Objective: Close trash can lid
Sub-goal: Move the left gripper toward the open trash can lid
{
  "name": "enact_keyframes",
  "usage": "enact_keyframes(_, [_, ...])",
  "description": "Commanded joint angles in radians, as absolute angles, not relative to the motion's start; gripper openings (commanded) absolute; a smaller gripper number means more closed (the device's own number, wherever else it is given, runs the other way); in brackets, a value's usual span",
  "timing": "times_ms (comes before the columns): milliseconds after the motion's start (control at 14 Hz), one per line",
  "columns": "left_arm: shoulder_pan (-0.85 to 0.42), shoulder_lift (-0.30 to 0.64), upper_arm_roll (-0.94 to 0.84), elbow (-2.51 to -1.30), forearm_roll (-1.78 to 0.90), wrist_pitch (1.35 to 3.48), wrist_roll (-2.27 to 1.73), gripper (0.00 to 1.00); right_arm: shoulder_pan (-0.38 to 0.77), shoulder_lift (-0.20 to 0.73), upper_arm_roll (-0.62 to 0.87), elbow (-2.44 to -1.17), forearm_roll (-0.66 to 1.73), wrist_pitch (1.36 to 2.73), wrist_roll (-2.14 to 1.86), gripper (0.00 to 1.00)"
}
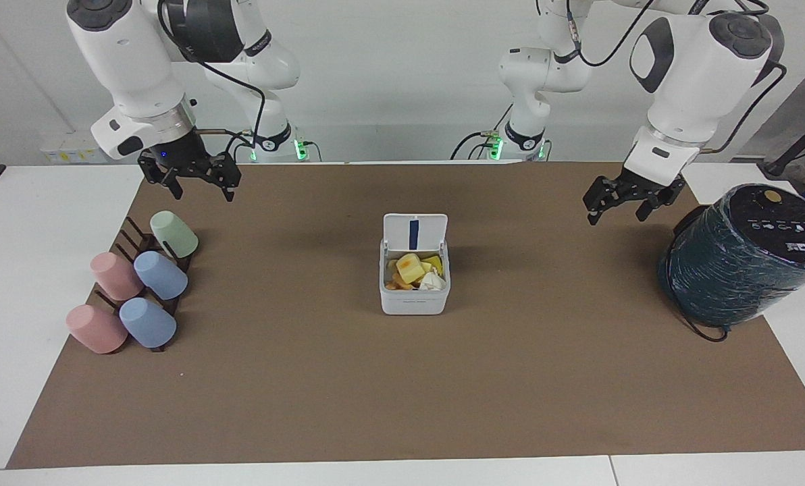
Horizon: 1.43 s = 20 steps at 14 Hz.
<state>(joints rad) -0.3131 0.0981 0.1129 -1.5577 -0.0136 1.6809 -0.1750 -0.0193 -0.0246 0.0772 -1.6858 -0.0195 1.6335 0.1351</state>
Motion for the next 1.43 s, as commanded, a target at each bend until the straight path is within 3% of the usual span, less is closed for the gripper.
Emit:
enact_keyframes(0, [-0.356, 0.045, 0.123, -1.634, -0.017, 1.707, -0.209, 1.00, -0.026, -0.035, 0.083, -1.697, -0.015, 1.629, 0.147, 1.00])
enact_keyframes(357, [-0.480, -0.018, 0.123, -1.753, -0.017, 1.707, -0.224, 1.00, -0.026, -0.035, 0.081, -1.697, -0.015, 1.629, 0.147, 1.00])
enact_keyframes(786, [-0.647, -0.049, 0.121, -1.801, -0.063, 1.726, -0.449, 1.00, -0.026, -0.035, 0.083, -1.697, -0.015, 1.628, 0.147, 1.00])
enact_keyframes(1214, [-0.799, -0.104, 0.121, -1.966, -0.104, 1.972, -0.650, 0.42, -0.026, -0.035, 0.083, -1.697, -0.015, 1.629, 0.147, 1.00])
enact_keyframes(1357, [-0.816, -0.097, 0.121, -1.977, -0.120, 2.040, -0.678, 0.30, -0.026, -0.035, 0.083, -1.697, -0.015, 1.629, 0.146, 1.00])
